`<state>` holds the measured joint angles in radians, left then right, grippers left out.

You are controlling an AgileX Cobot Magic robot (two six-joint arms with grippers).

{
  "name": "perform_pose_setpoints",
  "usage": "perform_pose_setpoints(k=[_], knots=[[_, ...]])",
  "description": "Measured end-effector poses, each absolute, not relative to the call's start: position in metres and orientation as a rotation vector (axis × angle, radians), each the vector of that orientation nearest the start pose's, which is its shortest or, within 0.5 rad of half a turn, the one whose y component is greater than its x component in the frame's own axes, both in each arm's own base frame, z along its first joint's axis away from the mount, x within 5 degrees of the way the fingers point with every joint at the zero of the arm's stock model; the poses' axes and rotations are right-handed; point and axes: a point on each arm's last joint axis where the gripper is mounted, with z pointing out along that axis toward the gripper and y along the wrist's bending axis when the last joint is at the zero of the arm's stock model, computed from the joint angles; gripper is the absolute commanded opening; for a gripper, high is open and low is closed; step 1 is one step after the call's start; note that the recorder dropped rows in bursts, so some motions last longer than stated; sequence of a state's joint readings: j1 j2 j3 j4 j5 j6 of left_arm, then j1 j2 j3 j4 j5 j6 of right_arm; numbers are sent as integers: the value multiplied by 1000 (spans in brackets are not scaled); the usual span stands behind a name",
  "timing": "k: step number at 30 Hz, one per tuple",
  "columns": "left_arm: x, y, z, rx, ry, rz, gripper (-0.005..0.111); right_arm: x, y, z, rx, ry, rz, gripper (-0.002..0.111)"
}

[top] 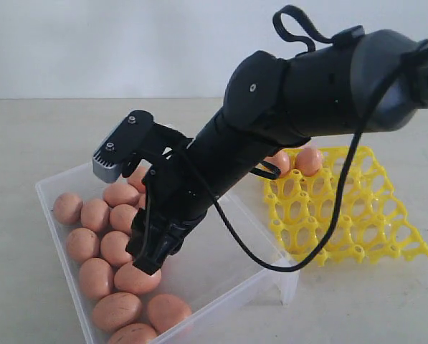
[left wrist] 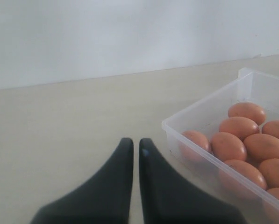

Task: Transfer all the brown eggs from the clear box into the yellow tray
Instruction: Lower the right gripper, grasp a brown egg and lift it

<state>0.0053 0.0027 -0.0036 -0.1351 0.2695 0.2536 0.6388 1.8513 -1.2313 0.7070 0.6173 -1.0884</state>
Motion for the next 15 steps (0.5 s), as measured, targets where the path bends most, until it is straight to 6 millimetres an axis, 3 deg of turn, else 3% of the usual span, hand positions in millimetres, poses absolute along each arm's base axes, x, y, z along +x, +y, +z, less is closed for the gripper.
perform_pose_setpoints(k=[15], knots=[[55,-3,190,132,1745,61,4,298,261,175,-1841,1895,424,46]])
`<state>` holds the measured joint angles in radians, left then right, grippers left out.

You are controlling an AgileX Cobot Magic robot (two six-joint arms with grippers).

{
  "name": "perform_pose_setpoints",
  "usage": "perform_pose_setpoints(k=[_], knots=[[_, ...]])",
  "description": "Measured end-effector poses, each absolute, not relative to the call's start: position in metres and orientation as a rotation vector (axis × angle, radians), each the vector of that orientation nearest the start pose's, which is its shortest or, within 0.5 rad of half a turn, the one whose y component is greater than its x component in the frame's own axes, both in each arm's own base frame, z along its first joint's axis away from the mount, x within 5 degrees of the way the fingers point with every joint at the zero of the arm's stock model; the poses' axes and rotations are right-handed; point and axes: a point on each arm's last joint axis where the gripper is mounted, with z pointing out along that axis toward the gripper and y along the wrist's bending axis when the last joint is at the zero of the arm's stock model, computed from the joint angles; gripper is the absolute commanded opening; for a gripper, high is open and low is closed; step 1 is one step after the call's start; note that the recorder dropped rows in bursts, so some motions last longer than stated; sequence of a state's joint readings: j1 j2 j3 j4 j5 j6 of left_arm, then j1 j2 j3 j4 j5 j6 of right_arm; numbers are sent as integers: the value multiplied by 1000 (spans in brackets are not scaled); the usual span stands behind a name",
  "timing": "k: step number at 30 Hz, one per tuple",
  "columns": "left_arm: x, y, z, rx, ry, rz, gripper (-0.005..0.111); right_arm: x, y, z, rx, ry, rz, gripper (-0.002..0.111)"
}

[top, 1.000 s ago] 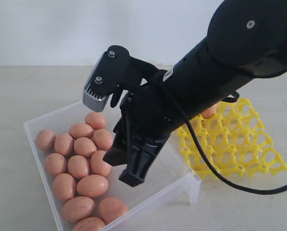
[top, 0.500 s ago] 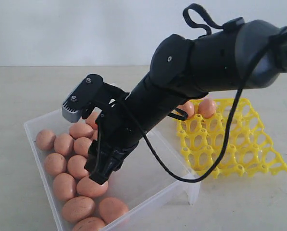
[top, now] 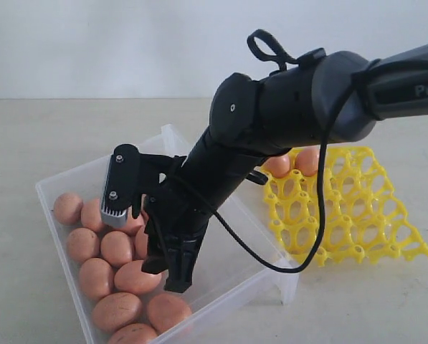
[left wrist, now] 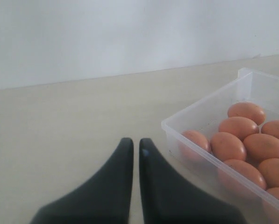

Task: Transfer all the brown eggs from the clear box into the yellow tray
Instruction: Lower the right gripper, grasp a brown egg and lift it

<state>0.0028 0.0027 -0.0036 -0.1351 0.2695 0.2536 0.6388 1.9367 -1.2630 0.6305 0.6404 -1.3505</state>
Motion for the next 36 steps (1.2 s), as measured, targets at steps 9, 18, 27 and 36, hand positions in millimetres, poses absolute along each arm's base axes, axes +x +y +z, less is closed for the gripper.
perform_pose_setpoints(k=[9,18,27,36], knots=[[55,-5,190,158,1743,39,4,300,264,170,-1876,1838,379,46],[55,-5,190,161,1742,36,4,289,291,160,-1891,1748,313,46],[55,-5,190,161,1742,36,4,291,292,137,-1891,1814,322,46],[55,-5,190,161,1742,36,4,292,293,135,-1760,1950,358,0]])
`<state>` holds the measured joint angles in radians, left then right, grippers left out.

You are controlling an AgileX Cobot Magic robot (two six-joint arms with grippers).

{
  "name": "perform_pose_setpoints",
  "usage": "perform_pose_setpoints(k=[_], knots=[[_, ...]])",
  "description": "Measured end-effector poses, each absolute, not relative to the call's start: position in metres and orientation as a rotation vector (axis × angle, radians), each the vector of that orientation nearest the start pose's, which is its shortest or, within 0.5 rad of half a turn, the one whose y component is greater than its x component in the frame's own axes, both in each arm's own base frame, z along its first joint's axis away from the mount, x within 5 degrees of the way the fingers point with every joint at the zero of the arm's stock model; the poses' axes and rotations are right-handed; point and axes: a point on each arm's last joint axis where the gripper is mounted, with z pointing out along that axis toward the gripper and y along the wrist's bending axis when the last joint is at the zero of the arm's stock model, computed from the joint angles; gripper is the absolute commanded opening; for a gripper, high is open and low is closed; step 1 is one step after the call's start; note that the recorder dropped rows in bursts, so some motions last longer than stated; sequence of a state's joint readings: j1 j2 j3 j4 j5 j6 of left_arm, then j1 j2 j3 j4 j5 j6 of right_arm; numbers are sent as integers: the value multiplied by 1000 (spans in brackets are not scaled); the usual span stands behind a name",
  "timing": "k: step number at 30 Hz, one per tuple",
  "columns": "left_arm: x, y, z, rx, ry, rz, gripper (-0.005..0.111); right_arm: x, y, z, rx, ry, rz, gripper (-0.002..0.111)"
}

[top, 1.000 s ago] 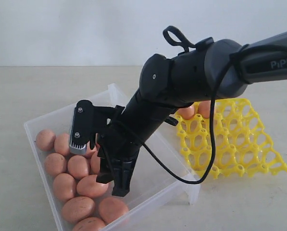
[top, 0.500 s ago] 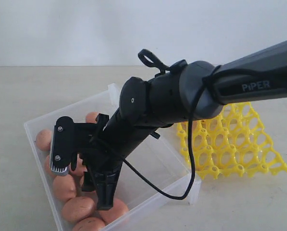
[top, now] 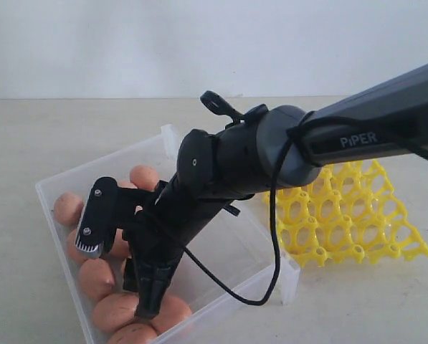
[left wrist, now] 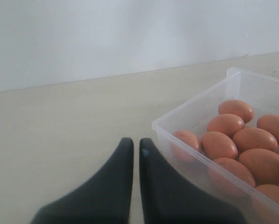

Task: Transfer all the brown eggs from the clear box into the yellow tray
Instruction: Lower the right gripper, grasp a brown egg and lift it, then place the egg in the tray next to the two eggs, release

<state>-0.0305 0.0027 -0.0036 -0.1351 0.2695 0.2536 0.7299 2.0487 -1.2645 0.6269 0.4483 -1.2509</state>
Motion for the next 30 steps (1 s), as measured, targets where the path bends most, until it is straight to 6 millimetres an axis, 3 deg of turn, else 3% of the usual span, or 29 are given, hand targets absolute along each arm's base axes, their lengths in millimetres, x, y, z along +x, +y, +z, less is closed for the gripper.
perform_pose_setpoints(k=[3,6,8,12,17,23,30], knots=[[55,-5,190,161,1742,36,4,291,292,154,-1648,1997,392,0],[55,-5,190,161,1742,36,4,290,289,192,-1416,2060,455,0],[55,-5,190,161,1742,36,4,289,288,206,-1308,2085,488,0],[55,-5,190,161,1742,36,4,297,280,215,-1101,2171,585,0],[55,-5,190,161,1742,36,4,323,252,223,-792,2220,712,0],[55,-5,190,161,1742,36,4,325,190,243,-494,2124,787,0],[55,-5,190,161,1742,36,4,293,83,231,-413,2084,574,0]])
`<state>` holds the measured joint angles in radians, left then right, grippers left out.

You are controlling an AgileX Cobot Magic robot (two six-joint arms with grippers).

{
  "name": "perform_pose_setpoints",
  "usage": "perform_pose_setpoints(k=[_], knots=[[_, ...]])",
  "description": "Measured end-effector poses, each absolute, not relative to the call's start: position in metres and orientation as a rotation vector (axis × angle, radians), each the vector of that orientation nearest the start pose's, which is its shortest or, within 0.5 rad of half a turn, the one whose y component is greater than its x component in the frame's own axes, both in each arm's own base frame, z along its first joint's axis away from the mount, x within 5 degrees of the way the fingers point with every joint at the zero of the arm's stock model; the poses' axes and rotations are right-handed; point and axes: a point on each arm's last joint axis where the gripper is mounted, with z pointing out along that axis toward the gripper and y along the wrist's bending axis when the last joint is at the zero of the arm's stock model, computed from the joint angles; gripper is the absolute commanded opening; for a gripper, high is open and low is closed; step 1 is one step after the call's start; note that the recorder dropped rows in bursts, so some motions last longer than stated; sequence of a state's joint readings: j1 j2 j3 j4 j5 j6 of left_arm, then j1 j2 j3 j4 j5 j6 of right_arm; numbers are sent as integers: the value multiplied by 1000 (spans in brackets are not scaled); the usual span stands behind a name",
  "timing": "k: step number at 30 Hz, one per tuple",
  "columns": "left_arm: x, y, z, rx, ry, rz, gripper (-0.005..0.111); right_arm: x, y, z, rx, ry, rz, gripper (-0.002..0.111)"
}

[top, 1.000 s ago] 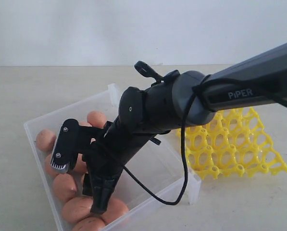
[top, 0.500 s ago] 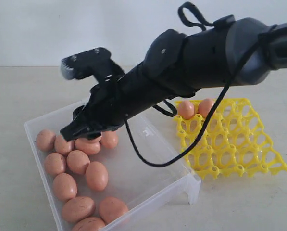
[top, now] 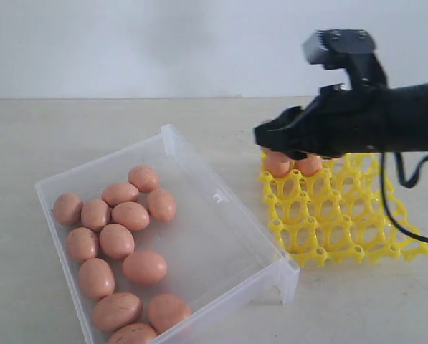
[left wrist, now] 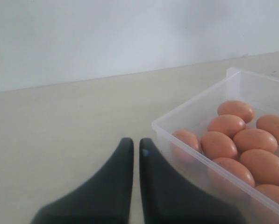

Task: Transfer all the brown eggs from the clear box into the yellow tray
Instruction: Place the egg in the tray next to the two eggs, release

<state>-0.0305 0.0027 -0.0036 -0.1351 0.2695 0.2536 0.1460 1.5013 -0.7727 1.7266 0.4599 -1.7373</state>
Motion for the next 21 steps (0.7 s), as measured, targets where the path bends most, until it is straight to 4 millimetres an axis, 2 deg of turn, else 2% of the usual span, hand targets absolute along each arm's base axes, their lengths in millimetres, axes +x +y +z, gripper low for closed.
perform_pose_setpoints(k=[3,6,10,14,17,19,21], knots=[[55,-5,190,161,1742,36,4,287,45,236,-382,2039,491,0],[55,-5,190,161,1742,36,4,295,12,245,-301,2019,361,0],[55,-5,190,161,1742,36,4,316,-27,258,-103,2061,-10,0],[55,-5,190,161,1742,36,4,327,-77,258,291,2110,-468,0],[55,-5,190,161,1742,36,4,327,-101,259,562,2002,-565,0],[55,-5,190,161,1742,36,4,328,-107,265,626,1896,-544,0],[55,-5,190,161,1742,36,4,333,-109,275,603,1781,-516,0]])
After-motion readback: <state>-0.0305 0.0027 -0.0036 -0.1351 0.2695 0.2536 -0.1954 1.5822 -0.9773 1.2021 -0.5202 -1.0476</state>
